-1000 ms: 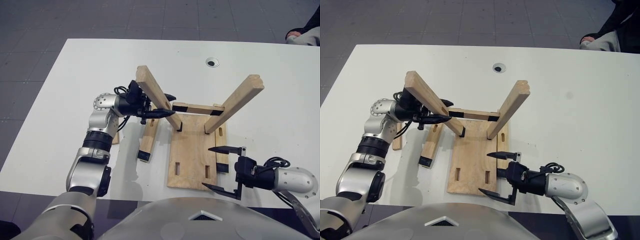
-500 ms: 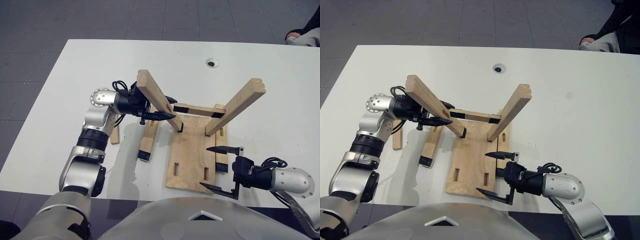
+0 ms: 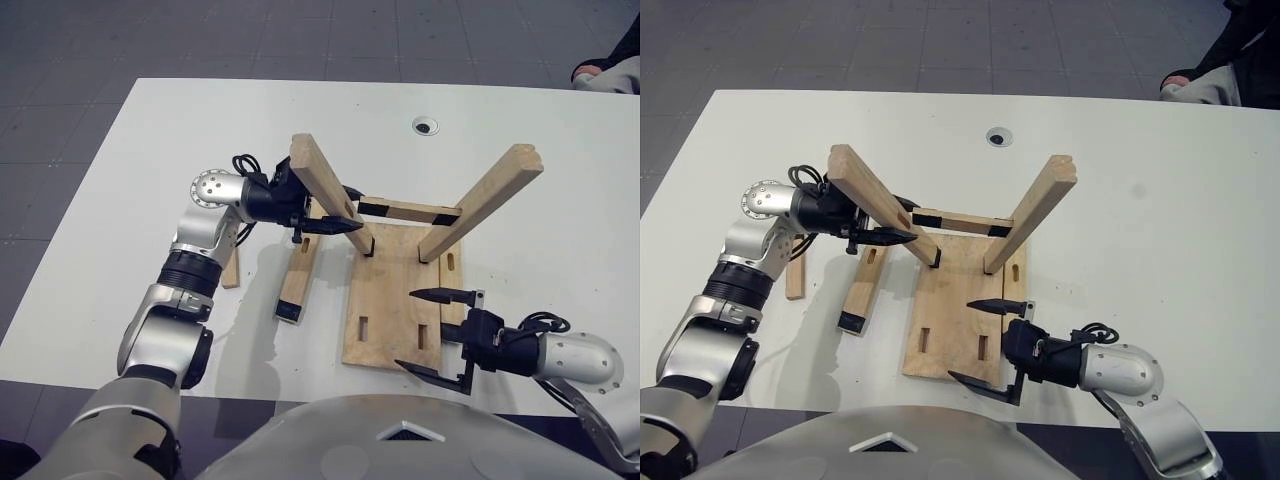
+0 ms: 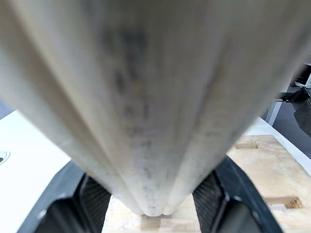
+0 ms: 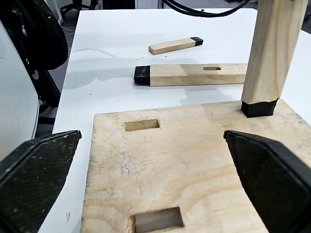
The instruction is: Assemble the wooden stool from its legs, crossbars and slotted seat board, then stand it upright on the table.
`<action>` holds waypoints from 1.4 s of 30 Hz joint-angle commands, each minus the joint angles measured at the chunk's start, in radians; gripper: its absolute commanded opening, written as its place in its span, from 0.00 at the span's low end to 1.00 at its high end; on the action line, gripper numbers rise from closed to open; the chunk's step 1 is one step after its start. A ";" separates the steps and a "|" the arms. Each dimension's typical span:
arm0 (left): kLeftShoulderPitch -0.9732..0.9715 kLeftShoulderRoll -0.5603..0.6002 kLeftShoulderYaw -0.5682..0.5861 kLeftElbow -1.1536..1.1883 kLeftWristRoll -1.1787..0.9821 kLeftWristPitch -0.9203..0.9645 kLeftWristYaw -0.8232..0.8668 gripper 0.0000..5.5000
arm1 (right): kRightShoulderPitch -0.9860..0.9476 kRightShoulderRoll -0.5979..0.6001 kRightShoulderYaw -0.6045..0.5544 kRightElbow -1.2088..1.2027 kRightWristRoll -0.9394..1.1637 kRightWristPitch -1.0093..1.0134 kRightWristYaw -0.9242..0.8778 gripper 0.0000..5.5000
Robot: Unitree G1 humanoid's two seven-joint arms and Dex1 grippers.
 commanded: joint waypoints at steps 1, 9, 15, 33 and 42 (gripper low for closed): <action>0.069 0.097 -0.201 0.010 0.252 0.201 -0.015 0.37 | -0.030 0.007 0.010 0.001 -0.017 0.013 -0.010 1.00; 0.009 0.127 -0.261 -0.004 0.203 0.385 -0.033 0.37 | -0.046 0.015 0.028 0.003 -0.024 0.016 -0.016 1.00; 0.011 0.118 -0.253 -0.016 0.196 0.367 -0.008 0.37 | -0.044 0.023 0.034 -0.004 -0.032 0.015 -0.031 1.00; 0.146 0.087 -0.259 -0.004 0.198 0.254 0.066 0.37 | -0.208 0.451 0.438 -0.401 0.044 0.361 -0.885 0.67; 0.175 0.099 -0.257 -0.023 0.195 0.251 0.065 0.37 | -0.329 0.637 0.433 -0.382 -0.180 0.479 -1.148 0.36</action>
